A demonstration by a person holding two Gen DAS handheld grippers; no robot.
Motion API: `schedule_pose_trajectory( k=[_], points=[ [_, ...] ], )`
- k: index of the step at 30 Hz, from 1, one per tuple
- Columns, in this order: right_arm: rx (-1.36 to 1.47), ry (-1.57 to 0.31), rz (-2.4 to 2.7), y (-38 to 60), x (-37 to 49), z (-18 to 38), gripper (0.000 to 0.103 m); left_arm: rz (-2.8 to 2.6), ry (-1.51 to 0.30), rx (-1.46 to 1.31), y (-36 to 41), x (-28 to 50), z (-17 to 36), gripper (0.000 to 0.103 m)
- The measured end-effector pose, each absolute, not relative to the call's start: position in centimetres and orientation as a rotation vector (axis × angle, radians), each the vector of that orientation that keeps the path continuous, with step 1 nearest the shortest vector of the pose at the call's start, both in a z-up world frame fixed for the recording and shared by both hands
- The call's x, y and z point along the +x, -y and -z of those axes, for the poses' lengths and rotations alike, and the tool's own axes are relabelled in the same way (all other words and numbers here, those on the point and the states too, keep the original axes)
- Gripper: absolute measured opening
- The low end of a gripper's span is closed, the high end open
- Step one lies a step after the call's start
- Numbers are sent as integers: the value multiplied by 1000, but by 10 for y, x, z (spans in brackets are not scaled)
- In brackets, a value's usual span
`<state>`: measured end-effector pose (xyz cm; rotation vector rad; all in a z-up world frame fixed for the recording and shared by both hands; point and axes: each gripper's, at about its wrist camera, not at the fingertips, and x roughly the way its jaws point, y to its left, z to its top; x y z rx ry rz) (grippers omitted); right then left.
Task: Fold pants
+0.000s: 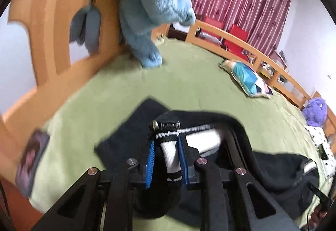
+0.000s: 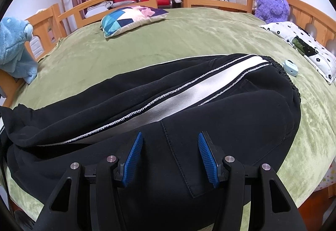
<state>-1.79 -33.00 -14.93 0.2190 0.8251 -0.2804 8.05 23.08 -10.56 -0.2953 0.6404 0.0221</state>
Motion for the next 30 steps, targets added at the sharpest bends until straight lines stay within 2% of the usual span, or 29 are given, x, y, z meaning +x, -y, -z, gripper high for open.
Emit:
schedule_pose_trajectory(
  k=[8,10,12,14,20,25,30],
  points=[
    [224,-811,321,340,-22,143,55,-91,-628,-214,-218,164,89,19],
    [213,-804,336,345,-27,139,55,-129,-669,-195,-212,179,92,23],
    [209,-799,348,354,-33,135,55,-181,-684,-176,-206,187,95,38],
    [220,-790,381,370,-43,132,55,-192,-683,-164,-199,188,94,69],
    [303,-763,519,440,-76,136,67,-200,-658,-68,-153,171,90,79],
    [523,-752,527,510,-91,165,69,-156,-703,-78,-112,159,90,82],
    [691,-738,416,559,-65,196,70,-36,-754,-132,-65,152,91,83]
  ],
)
